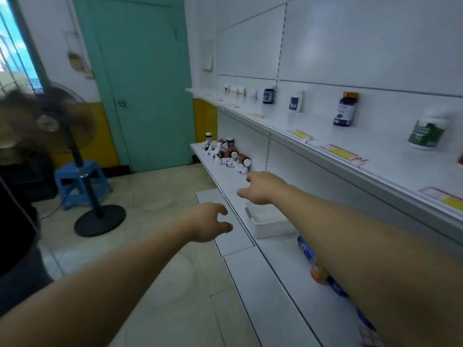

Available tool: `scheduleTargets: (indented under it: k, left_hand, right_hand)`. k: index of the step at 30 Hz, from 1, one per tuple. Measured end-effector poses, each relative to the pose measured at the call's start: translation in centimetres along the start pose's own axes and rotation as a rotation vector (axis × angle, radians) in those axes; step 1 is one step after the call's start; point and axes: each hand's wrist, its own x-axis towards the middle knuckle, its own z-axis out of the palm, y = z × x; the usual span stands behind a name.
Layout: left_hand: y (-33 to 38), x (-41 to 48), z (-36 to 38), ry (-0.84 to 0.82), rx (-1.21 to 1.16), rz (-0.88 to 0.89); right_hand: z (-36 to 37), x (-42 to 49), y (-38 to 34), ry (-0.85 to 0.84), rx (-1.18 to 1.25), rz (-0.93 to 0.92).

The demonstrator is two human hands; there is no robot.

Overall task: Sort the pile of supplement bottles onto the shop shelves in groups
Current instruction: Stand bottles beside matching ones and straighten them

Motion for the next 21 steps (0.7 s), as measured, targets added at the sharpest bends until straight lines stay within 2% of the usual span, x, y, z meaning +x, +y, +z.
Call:
scheduleTargets:
  k: [7,12,21]
  left_hand:
    - [-6.7,11.0,-4.8,0.026,-0.097,-0.05]
    - [-13.7,19.9,-7.7,0.033,-0.136,-0.015]
    - [-25.9,36.2,-13.3,-0.124,-0.131,0.04]
  right_hand:
    - [0.6,14.0,-2.0,-0.05,-0.047,-0.015]
    - [2.0,25.1,-5.6,-0.049,-0.004,-0.012]
    - [3.7,43.1,-11.8,-0.117,0.042,0.074]
